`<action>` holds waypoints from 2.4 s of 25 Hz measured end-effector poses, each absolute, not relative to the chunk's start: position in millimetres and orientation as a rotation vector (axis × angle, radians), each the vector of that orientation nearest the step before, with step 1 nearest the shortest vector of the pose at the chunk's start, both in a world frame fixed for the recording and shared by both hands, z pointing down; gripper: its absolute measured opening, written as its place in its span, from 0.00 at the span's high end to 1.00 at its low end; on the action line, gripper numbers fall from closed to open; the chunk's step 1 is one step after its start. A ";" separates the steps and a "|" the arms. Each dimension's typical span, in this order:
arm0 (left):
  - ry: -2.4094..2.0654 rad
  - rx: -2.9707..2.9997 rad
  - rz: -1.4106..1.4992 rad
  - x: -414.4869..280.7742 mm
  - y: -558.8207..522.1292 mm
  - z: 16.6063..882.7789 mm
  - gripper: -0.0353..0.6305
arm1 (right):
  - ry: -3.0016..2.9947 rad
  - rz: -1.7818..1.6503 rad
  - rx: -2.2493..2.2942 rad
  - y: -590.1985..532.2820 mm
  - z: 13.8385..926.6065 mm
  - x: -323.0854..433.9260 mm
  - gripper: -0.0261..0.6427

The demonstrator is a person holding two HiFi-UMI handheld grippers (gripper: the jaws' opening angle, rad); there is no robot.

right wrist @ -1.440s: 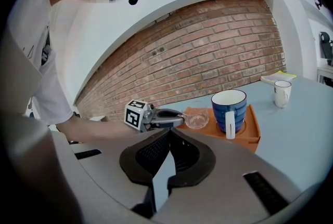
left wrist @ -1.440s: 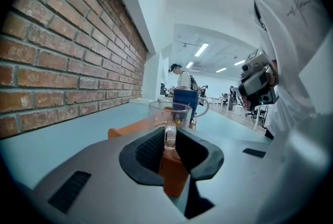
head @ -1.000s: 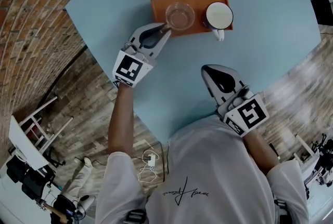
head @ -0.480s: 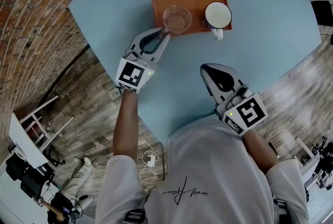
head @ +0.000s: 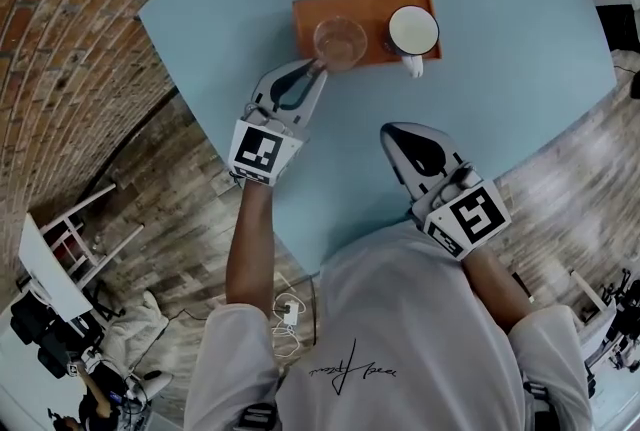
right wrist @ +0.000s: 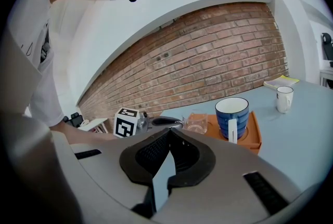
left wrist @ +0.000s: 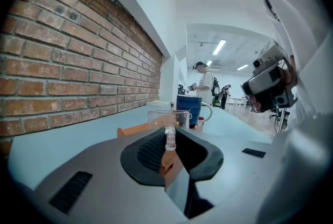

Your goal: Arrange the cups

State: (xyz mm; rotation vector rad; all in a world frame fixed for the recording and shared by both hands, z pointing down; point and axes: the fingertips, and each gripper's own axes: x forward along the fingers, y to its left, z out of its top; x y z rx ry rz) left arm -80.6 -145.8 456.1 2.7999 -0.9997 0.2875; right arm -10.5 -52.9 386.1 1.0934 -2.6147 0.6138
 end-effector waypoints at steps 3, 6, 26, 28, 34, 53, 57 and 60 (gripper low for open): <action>-1.013 2.792 0.278 -80.3 -144.1 453.7 0.86 | -2.620 0.610 1.101 -52.6 384.2 -8.4 0.93; -1.034 2.778 0.268 -81.1 -142.6 453.0 0.86 | -2.628 0.606 1.104 -52.7 382.6 -6.6 0.93; -1.218 2.675 0.263 -83.9 -117.5 433.4 0.86 | -2.703 0.538 1.088 -43.8 360.9 -6.9 0.93; -1.237 2.669 0.258 -82.9 -115.0 434.0 0.86 | -2.703 0.522 1.088 -42.5 360.9 -5.5 0.93; -1.295 2.584 0.159 -83.2 -109.2 421.6 0.86 | -2.682 0.430 1.088 -40.5 355.0 -5.8 0.93; -1.588 2.464 0.100 -78.5 -99.6 404.0 0.86 | -2.662 0.340 1.072 -36.7 348.0 -3.4 0.93; -1.658 2.449 0.121 -75.0 -103.2 406.8 0.86 | -2.658 0.332 1.054 -36.4 348.7 0.7 0.93; -1.702 2.431 0.131 -72.9 -107.5 410.5 0.86 | -2.657 0.323 1.040 -37.8 351.4 4.2 0.93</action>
